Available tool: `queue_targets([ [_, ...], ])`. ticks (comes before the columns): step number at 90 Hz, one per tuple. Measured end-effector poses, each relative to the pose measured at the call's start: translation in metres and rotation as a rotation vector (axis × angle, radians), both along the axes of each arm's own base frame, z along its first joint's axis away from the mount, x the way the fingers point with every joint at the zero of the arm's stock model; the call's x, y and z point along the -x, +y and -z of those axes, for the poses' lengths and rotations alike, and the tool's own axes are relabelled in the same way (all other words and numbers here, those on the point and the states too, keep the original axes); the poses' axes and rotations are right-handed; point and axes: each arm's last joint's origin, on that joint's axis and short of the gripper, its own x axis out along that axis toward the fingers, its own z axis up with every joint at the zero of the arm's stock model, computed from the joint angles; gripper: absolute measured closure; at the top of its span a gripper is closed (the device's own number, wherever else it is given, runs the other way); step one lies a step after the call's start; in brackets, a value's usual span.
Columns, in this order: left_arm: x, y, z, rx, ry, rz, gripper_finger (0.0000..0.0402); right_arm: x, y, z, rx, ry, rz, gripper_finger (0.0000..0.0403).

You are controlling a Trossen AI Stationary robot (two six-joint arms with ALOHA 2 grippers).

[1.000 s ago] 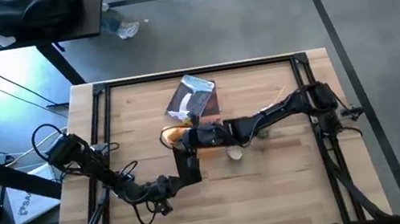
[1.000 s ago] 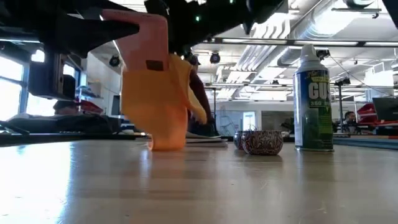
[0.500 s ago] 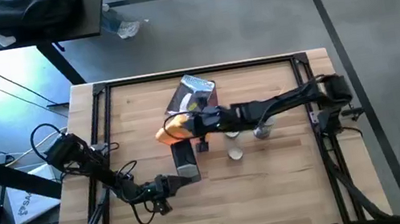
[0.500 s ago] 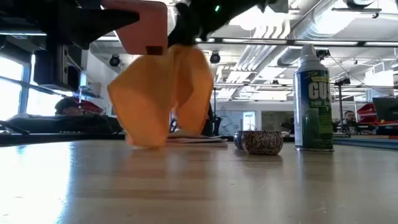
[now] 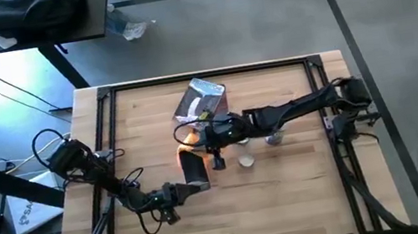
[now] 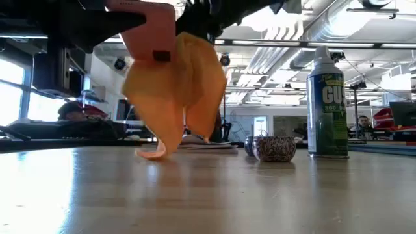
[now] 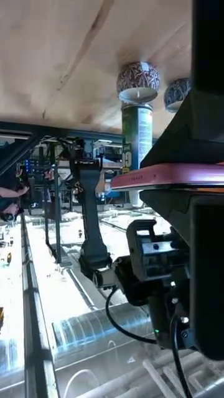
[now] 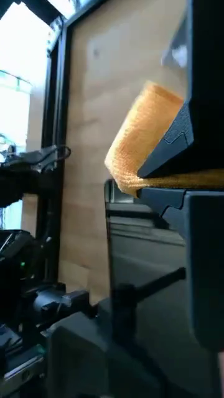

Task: Apply microfiber cloth
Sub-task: Wipe the pink phone with the orange microfiber cloth

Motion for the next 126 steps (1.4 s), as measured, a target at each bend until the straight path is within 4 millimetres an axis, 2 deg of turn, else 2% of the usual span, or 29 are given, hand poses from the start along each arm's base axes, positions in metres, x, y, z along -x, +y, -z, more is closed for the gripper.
queue_targets([
  [10,0.000,0.000,0.002,0.008,0.009,0.002,0.0385,-0.007,0.003,0.014,-0.077,0.021,-0.034,0.0403],
  [18,0.000,0.000,0.001,0.012,0.006,-0.009,0.0385,-0.009,0.011,0.017,-0.128,0.012,-0.060,0.0403],
  [33,0.000,0.000,0.002,0.013,0.007,-0.021,0.0385,-0.008,0.035,0.017,-0.163,0.016,-0.102,0.0403],
  [49,-0.002,0.003,0.001,0.096,-0.005,-0.027,0.0385,-0.003,0.062,0.017,-0.213,0.029,-0.137,0.0403],
  [64,-0.002,0.004,-0.001,0.175,-0.034,-0.023,0.0385,0.005,0.084,0.011,-0.153,0.004,-0.075,0.0403],
  [82,0.001,0.011,-0.008,0.350,-0.114,-0.072,0.0385,0.023,0.104,-0.006,-0.118,0.006,0.008,0.0403],
  [95,-0.002,0.032,-0.008,0.538,-0.177,-0.184,0.0385,0.038,0.117,-0.011,-0.067,0.033,0.010,0.0403],
  [105,-0.004,0.048,-0.003,0.663,-0.218,-0.249,0.0385,0.048,0.123,-0.030,-0.014,-0.034,0.034,0.0403],
  [115,-0.005,0.063,0.002,0.859,-0.285,-0.273,0.0385,0.055,0.125,-0.038,0.060,-0.057,0.090,0.0403],
  [126,-0.006,0.077,0.006,1.155,-0.373,-0.233,0.0385,0.066,0.126,-0.046,0.150,-0.064,0.158,0.0403],
])
